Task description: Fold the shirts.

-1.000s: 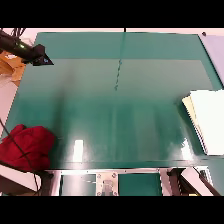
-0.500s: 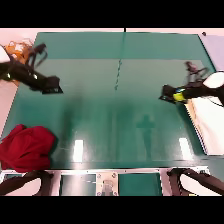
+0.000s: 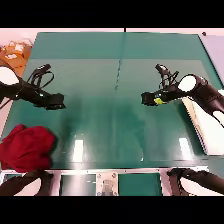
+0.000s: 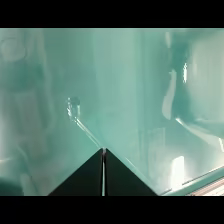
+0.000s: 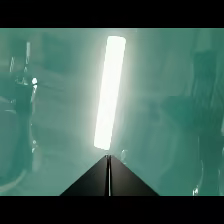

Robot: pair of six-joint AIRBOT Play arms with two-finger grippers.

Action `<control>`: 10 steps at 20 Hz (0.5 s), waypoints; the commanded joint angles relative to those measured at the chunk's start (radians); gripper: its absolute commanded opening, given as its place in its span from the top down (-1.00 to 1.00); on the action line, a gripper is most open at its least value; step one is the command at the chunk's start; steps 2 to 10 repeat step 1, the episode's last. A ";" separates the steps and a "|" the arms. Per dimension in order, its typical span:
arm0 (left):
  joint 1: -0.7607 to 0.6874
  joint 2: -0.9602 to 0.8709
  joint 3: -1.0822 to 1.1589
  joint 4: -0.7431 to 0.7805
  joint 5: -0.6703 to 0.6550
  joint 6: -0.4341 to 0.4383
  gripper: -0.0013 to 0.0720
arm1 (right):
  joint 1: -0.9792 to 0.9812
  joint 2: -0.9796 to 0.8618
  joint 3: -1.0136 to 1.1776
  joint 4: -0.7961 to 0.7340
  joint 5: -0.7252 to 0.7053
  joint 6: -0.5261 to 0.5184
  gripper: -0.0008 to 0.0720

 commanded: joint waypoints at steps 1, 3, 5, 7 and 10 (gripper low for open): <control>-0.001 0.005 -0.011 0.002 0.011 -0.002 0.90 | 0.012 -0.002 0.001 0.001 -0.003 -0.004 0.94; -0.001 0.005 -0.011 0.002 0.011 -0.002 0.90 | 0.012 -0.002 0.001 0.001 -0.003 -0.004 0.94; -0.001 0.005 -0.011 0.002 0.011 -0.002 0.90 | 0.012 -0.002 0.001 0.001 -0.003 -0.004 0.94; -0.001 0.005 -0.011 0.002 0.011 -0.002 0.90 | 0.012 -0.002 0.001 0.001 -0.003 -0.004 0.94; -0.001 0.005 -0.011 0.002 0.011 -0.002 0.90 | 0.012 -0.002 0.001 0.001 -0.003 -0.004 0.94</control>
